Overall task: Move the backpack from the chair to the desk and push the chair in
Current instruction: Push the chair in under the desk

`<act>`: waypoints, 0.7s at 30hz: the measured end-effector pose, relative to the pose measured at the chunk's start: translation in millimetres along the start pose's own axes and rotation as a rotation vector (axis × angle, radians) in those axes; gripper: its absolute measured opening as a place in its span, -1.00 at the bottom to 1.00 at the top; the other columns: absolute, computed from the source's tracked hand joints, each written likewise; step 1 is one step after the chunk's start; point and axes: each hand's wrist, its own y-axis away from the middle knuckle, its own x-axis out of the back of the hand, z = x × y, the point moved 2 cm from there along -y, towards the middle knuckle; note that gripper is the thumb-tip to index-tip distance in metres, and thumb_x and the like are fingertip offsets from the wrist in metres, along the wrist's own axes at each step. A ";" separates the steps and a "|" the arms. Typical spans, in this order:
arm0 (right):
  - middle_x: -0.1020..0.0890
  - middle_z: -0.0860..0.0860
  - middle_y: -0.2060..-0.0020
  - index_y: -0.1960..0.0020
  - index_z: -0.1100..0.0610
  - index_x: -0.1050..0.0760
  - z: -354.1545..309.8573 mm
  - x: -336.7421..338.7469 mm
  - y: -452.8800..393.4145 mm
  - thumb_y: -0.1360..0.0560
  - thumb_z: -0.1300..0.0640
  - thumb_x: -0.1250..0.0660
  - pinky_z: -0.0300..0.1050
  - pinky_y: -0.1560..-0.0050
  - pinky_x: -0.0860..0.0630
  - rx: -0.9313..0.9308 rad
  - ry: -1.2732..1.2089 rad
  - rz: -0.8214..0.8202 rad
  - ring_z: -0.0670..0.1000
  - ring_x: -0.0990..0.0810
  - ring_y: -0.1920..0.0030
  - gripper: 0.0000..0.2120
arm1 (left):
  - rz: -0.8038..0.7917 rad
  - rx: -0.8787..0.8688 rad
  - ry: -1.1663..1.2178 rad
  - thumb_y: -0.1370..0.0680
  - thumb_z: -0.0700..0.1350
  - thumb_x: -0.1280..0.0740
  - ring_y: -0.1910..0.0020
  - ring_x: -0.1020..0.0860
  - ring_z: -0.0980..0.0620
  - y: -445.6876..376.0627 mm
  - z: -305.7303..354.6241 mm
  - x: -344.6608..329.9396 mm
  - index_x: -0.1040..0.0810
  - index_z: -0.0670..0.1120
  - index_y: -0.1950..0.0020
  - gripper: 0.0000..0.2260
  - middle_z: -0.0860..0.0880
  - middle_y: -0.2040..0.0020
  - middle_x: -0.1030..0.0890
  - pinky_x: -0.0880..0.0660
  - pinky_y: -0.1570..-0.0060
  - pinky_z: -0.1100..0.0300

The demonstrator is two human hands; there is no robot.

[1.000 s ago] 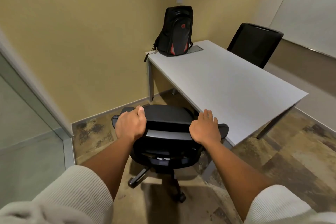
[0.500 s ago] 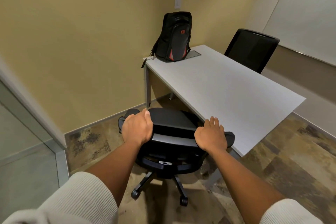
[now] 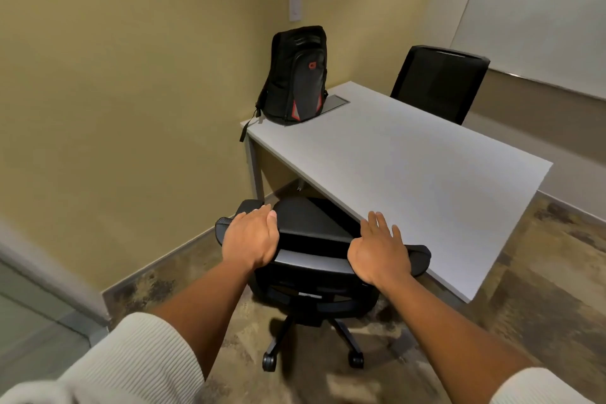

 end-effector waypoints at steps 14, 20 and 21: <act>0.01 0.12 -0.60 -0.59 0.22 -0.01 -29.3 7.8 -73.6 -0.62 0.00 0.15 0.07 -0.58 0.13 -0.156 -0.098 -0.028 0.06 0.10 -0.60 -0.41 | -0.079 -0.151 -0.044 -0.68 -0.02 0.06 -0.24 -0.50 -0.10 -108.1 -23.0 -0.1 -0.51 -0.16 -0.26 -0.58 -0.13 -0.23 -0.60 -0.33 -0.29 0.04; -0.01 0.12 -0.60 -0.59 0.22 -0.02 -47.2 11.4 -99.0 -0.62 0.00 0.15 0.07 -0.58 0.12 -0.206 -0.123 -0.013 0.06 0.09 -0.59 -0.42 | -0.095 -0.190 -0.045 -0.68 0.02 0.06 -0.27 -0.49 -0.11 -149.0 -35.9 1.6 -0.47 -0.11 -0.35 -0.57 -0.10 -0.30 -0.57 -0.36 -0.26 0.01; -0.01 0.12 -0.60 -0.59 0.21 -0.02 -51.5 11.9 -103.4 -0.62 0.00 0.15 0.08 -0.58 0.12 -0.216 -0.126 -0.008 0.06 0.08 -0.59 -0.42 | -0.105 -0.197 -0.043 -0.68 0.03 0.06 -0.29 -0.48 -0.11 -157.7 -39.4 0.8 -0.45 -0.10 -0.38 -0.56 -0.09 -0.33 -0.55 -0.35 -0.28 0.02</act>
